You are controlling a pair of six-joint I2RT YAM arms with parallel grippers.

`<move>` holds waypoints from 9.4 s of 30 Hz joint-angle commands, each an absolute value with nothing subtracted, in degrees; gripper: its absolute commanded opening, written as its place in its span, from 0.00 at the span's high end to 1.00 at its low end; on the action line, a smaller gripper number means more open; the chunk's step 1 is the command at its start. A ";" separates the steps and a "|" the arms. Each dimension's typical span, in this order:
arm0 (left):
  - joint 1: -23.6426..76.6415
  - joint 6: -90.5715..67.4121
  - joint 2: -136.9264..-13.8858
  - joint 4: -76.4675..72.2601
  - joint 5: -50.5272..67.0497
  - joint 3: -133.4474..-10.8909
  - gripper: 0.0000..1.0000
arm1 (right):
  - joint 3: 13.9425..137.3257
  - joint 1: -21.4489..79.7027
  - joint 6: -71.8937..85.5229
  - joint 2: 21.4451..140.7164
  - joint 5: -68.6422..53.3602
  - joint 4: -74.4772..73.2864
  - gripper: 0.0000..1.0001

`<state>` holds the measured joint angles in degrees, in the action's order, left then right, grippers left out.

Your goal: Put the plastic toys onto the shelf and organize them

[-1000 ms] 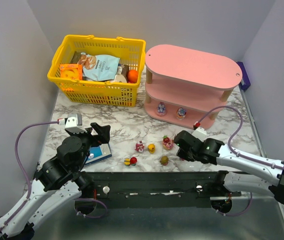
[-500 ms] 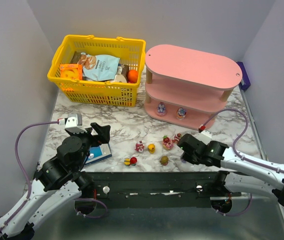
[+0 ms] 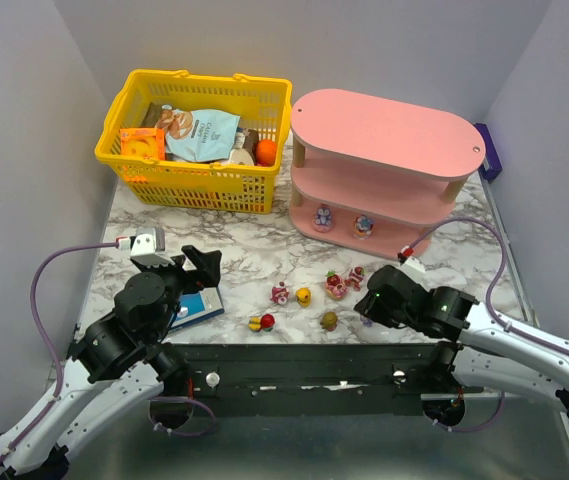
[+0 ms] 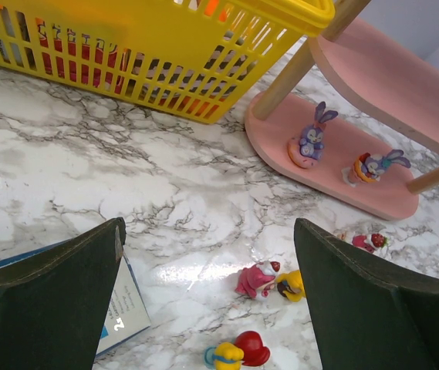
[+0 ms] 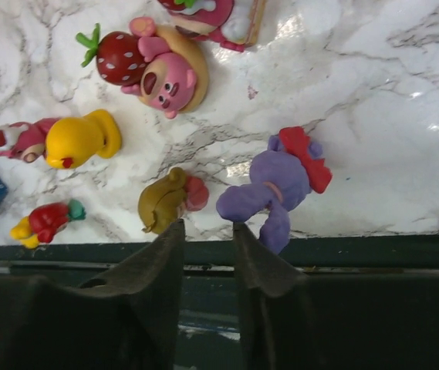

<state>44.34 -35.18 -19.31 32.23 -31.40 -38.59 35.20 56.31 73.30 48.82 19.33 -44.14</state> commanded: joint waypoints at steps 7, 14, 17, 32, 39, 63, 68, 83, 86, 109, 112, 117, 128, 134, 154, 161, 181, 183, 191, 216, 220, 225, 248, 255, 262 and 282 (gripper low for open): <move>44.30 -35.60 -18.81 31.11 -30.94 -38.15 0.01 | 38.23 56.69 72.60 46.05 22.06 -49.12 0.55; 44.30 -35.59 -18.63 31.20 -31.03 -38.06 0.01 | 42.71 56.69 68.91 50.53 23.38 -53.87 0.56; 44.30 -35.60 -18.54 31.20 -31.11 -38.14 0.01 | 43.24 56.78 68.91 50.36 24.34 -54.67 0.57; 44.38 -35.42 -18.90 31.20 -31.20 -38.15 0.01 | 42.45 56.69 57.32 56.07 25.84 -49.84 0.58; 44.30 -35.25 -18.81 31.29 -31.29 -38.23 0.01 | 43.59 56.69 49.67 59.15 25.93 -46.76 0.61; 44.30 -34.80 -20.74 30.59 -28.39 -38.23 0.01 | 51.24 56.86 24.61 66.08 24.79 -47.46 0.99; 44.30 -34.63 -21.97 29.97 -26.98 -38.14 0.01 | 52.73 58.44 24.61 70.66 23.99 -49.30 0.99; 44.30 -34.89 -22.68 29.53 -24.70 -38.14 0.01 | 55.11 65.21 28.74 74.37 29.54 -52.12 0.50; 44.30 -35.42 -22.76 29.53 -24.00 -38.32 0.01 | 55.89 65.30 29.53 71.56 29.01 -51.86 0.40; 52.11 -51.24 -67.20 -1.23 14.42 -45.60 0.15 | 61.00 64.86 54.85 47.29 46.67 -62.49 0.28; 55.28 -51.86 -73.54 -1.49 13.80 -48.86 0.20 | 60.03 64.86 54.14 44.22 46.32 -61.70 0.28; 60.19 -51.51 -80.50 -2.11 13.45 -53.08 0.32 | 58.01 64.86 52.65 40.52 46.40 -61.34 0.28; 64.95 -51.94 -91.31 -2.29 14.77 -56.69 0.44 | 57.66 64.86 52.21 33.58 47.46 -63.46 0.29; 65.65 -52.38 -93.78 -2.55 14.94 -57.22 0.47 | 56.16 64.86 52.82 32.43 47.81 -63.81 0.29; 65.66 -58.88 -95.89 -3.69 9.93 -56.07 0.51 | 53.00 64.86 54.14 29.27 48.34 -64.60 0.29; 65.74 -62.05 -95.36 -3.16 8.18 -55.11 0.46 | 52.12 64.86 54.67 27.60 48.52 -64.95 0.29; 63.99 -65.83 -93.87 -1.76 5.10 -54.93 0.45 | 50.19 64.86 55.55 24.96 49.13 -65.13 0.29; 63.72 -66.01 -94.04 -1.58 5.45 -55.19 0.46 | 50.01 64.86 55.63 24.79 49.13 -65.13 0.29; 62.93 -66.18 -94.83 -1.67 6.15 -56.16 0.57 | 49.22 64.86 55.81 24.61 49.22 -64.86 0.29; 62.58 -68.20 -96.42 -2.11 9.58 -55.99 0.73 | 48.43 64.86 55.72 22.59 50.18 -65.13 0.30; 62.58 -68.20 -96.24 -2.02 9.76 -55.81 0.77 | 48.34 64.86 55.81 22.59 50.19 -65.04 0.30; 62.58 -68.29 -95.98 -2.20 9.67 -55.55 0.83 | 48.25 64.86 55.90 22.94 50.19 -64.95 0.30; 63.45 -72.33 -106.41 33.38 -6.58 -91.20 1.00 | 50.36 64.86 57.39 21.09 52.29 -66.62 0.30; 63.63 -75.66 -110.48 38.39 -13.61 -101.93 1.00 | 53.43 64.86 62.22 22.41 55.80 -72.32 0.32; 63.63 -79.36 -115.30 44.82 -20.38 -111.16 1.00 | 54.93 64.86 65.83 24.87 59.24 -75.67 0.32; 63.46 -76.38 -130.78 47.55 -25.58 -127.52 1.00 | 55.55 64.86 73.65 18.11 63.37 -85.17 0.32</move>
<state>63.37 -78.65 -128.35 48.34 -22.50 -124.09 55.81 64.82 71.20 20.34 59.68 -76.25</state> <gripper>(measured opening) 0.016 0.678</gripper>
